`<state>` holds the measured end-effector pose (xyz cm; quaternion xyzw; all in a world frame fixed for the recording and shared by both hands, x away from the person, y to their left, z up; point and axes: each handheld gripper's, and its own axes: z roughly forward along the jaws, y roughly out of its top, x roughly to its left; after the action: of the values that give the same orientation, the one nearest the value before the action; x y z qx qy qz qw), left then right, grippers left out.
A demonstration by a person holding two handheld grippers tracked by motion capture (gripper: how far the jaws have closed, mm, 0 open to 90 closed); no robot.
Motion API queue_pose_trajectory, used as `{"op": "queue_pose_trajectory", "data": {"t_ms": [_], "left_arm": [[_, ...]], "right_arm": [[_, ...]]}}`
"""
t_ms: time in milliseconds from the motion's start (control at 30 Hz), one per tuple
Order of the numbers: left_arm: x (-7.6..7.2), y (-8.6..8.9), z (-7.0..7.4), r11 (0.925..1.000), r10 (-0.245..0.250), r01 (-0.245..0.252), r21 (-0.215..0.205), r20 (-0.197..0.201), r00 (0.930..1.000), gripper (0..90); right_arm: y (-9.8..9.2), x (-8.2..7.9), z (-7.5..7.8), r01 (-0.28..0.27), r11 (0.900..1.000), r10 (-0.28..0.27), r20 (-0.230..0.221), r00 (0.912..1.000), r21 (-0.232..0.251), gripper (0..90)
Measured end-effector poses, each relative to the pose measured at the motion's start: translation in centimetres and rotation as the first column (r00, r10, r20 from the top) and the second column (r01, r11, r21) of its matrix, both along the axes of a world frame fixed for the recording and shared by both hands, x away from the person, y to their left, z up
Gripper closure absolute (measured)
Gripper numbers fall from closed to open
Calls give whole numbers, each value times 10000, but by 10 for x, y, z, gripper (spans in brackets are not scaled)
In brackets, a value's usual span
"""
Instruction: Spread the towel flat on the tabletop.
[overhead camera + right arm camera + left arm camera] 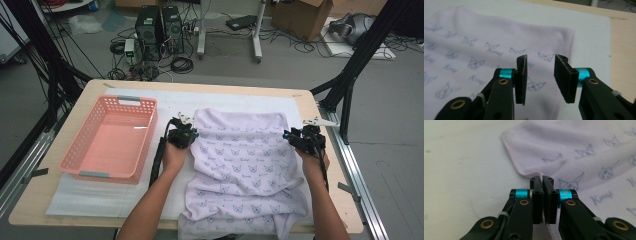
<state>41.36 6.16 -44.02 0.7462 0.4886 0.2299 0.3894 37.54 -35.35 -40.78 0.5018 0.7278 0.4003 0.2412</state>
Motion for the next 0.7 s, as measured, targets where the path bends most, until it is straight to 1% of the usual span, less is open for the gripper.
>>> {"op": "queue_pose_trajectory", "data": {"t_ms": [33,67,100,133,167,200,233,267,300,333,367,400,467,500,533,567,600,633,667,700], "left_arm": [[4,3,1,9998,221,-221,-28,106,9997,869],[6,6,2,9986,500,-494,-161,359,9981,869],[8,9,1,9969,717,-701,-352,472,9963,869],[10,12,0,9949,850,-825,-577,435,9954,868],[11,14,-3,9943,836,-815,-690,277,9961,865],[11,14,-5,9950,679,-673,-740,61,9977,853],[11,14,-7,9952,565,-575,-798,-146,9983,792],[10,14,-7,9929,438,-479,-1088,-391,9983,654],[8,13,-6,9908,275,-346,-1310,-551,9981,585],[6,12,-5,9894,171,-246,-1430,-529,9985,535],[1,11,-3,9886,-77,17,-1505,-394,9992,501],[-2,9,-1,9884,-243,191,-1509,-326,9992,494],[-10,7,2,9860,-582,531,-1582,-282,9979,449],[-14,6,4,9862,-852,804,-1444,-274,9960,447],[-17,6,5,9857,-1016,969,-1382,-278,9944,436],[-20,5,7,9828,-1185,1109,-1478,-435,9920,430],[-23,4,8,9791,-1430,1323,-1547,-601,9879,422],[-26,2,9,9769,-1594,1482,-1543,-630,9852,407],[-31,0,10,9742,-1767,1669,-1520,-535,9828,407],[-37,-2,11,9732,-1863,1783,-1450,-438,9815,417]], "right_arm": [[0,-1,-1,-333,9992,334,-44,9994,222,602],[1,-2,-3,-540,9981,542,-55,9985,298,594],[2,-3,-5,-647,9975,649,-66,9979,276,588],[2,-5,-7,-756,9966,759,-95,9971,332,584],[2,-6,-9,-810,9961,816,-176,9965,338,572],[1,-7,-10,-856,9958,865,-251,9959,338,571],[0,-9,-11,-897,9952,908,-272,9955,401,568],[0,-10,-13,-932,9946,946,-282,9951,453,556],[-1,-12,-14,-1027,9933,1047,-360,9939,528,546],[-2,-13,-15,-1119,9922,1145,-469,9923,551,529],[-2,-14,-16,-1198,9912,1226,-519,9911,556,522],[-2,-17,-18,-1350,9893,1380,-560,9888,545,517],[-1,-21,-21,-1519,9878,1539,-670,9858,337,497],[0,-22,-23,-1532,9879,1547,-802,9847,254,495],[0,-24,-25,-1558,9876,1568,-902,9835,180,493],[0,-25,-27,-1557,9876,1568,-1037,9822,192,498],[-1,-26,-29,-1622,9865,1639,-1159,9796,241,501],[-1,-26,-31,-1633,9864,1644,-1204,9790,191,501],[0,-28,-32,-1610,9868,1615,-1274,9786,142,501],[0,-29,-33,-1658,9861,1660,-1296,9776,124,500]]}}
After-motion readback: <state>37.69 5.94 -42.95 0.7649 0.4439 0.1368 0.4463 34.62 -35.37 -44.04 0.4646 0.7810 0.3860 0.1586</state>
